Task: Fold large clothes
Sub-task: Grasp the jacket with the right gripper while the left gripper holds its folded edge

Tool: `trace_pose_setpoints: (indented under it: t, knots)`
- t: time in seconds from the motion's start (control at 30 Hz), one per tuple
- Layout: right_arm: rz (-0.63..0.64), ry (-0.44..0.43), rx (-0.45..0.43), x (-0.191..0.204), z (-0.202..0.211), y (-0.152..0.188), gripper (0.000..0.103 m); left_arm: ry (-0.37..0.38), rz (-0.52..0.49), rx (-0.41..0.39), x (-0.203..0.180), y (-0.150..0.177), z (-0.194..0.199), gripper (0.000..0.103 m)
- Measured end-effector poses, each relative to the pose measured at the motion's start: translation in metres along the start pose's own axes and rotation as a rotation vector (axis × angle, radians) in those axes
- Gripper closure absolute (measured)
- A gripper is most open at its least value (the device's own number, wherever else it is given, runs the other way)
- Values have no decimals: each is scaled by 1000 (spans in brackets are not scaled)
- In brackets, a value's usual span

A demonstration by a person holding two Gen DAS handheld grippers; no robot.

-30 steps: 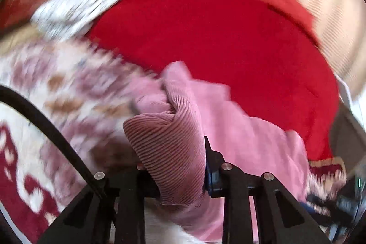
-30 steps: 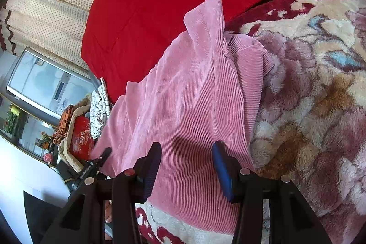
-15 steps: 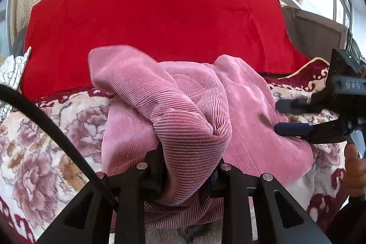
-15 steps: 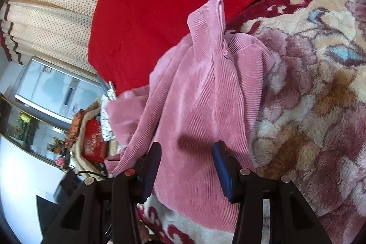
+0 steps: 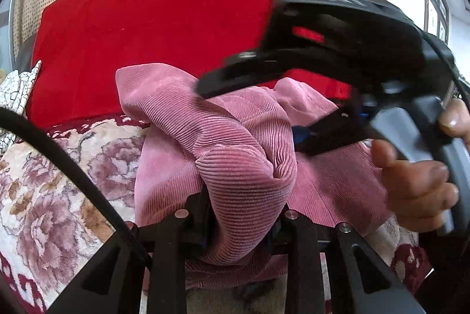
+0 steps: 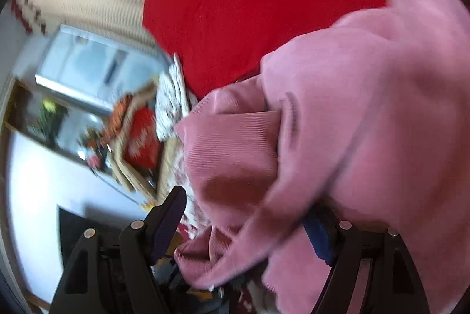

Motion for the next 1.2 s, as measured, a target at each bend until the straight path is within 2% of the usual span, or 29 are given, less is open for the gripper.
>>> trace_pose_setpoints:
  t: [0.1, 0.2, 0.27, 0.33, 0.37, 0.4, 0.43, 0.5, 0.57, 0.6, 0.63, 0.7, 0.73, 0.8, 0.83, 0.93, 1.07, 1.13, 1.17, 1.2]
  knots:
    - [80, 28, 33, 17, -18, 3, 14, 24, 18, -12, 7, 3, 9, 75]
    - [168, 90, 32, 27, -29, 11, 14, 39, 28, -14, 12, 6, 14, 75]
    - [224, 167, 12, 29, -35, 14, 15, 46, 25, -14, 14, 7, 17, 74]
    - [260, 210, -17, 28, -36, 13, 25, 51, 18, -10, 17, 7, 21, 72]
    - [279, 243, -42, 25, -35, 13, 42, 64, 18, -4, 17, 6, 23, 71]
    - [274, 261, -51, 22, -35, 11, 54, 91, 19, 5, 20, 6, 28, 70]
    - [250, 265, -63, 18, -33, 8, 59, 117, 21, 7, 23, 6, 33, 70]
    - [180, 226, -108, 5, -21, 0, 68, 180, 50, -8, 35, 4, 50, 69]
    - [113, 209, -162, -13, -6, -9, 72, 242, 144, -57, 60, 2, 70, 64]
    - [74, 189, -176, -21, -1, -12, 74, 238, 193, -79, 73, 2, 74, 60]
    - [38, 164, -178, -28, 2, -14, 75, 205, 272, -86, 94, 3, 73, 54]
    - [2, 130, -165, -38, 3, -15, 77, 186, 395, -34, 119, 11, 55, 56]
    - [4, 127, -162, -38, 2, -14, 77, 206, 472, 16, 128, 18, 41, 56]
    - [6, 128, -158, -39, 1, -14, 77, 305, 626, 126, 135, 35, 9, 63]
    - [7, 127, -158, -37, 1, -13, 77, 354, 676, 150, 130, 39, 3, 65]
    - [-18, 107, -157, -35, 5, -15, 72, 376, 688, 132, 129, 37, -1, 65]
    - [-34, 50, -182, -30, 4, -15, 66, 449, 719, 129, 127, 38, -5, 65]
    - [9, 91, -186, -24, 2, -13, 76, 504, 740, 119, 125, 37, -5, 66]
    - [5, 72, -199, -19, 5, -11, 82, 553, 750, 112, 120, 35, -2, 68]
    - [2, 33, -212, -13, 10, -11, 84, 588, 746, 106, 113, 34, 3, 68]
Point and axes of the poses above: each gripper's, at about its wrist camera, not at the fingertips, and z roughly against the way its jaws point, x to its left, y to its underside, the point moved 5 cm from there along -z, roughly the way its jaws point, and after that the axes turned 5 degrees about -z, right-handed, at the moved point
